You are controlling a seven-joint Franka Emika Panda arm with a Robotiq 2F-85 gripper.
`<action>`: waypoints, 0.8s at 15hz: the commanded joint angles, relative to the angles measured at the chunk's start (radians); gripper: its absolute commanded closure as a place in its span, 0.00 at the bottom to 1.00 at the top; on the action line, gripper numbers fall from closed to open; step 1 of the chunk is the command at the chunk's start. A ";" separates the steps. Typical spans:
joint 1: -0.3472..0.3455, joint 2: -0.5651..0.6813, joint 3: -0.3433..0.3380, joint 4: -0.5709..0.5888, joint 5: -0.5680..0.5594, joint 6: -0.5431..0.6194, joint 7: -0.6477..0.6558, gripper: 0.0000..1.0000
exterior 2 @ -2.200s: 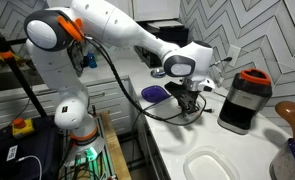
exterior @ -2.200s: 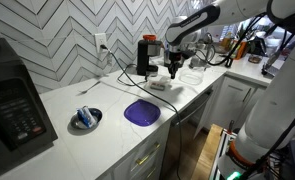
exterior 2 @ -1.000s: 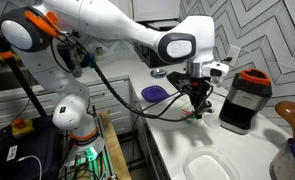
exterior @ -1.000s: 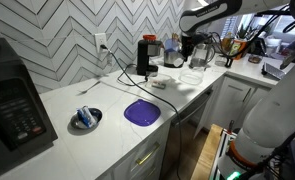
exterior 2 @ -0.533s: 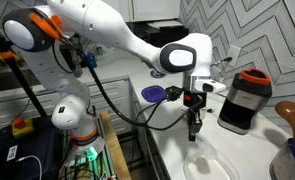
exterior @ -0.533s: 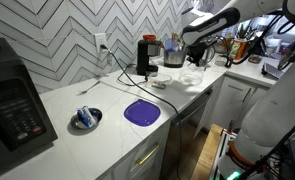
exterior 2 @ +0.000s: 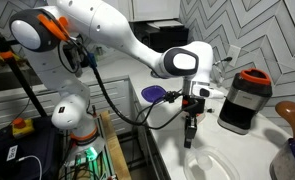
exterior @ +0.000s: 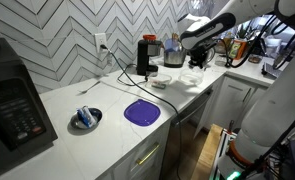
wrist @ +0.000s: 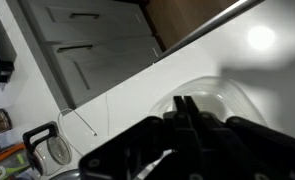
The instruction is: Put the clear measuring cup in the clear bowl on the right
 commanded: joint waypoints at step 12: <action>0.008 0.291 -0.045 0.132 -0.116 0.069 0.027 0.99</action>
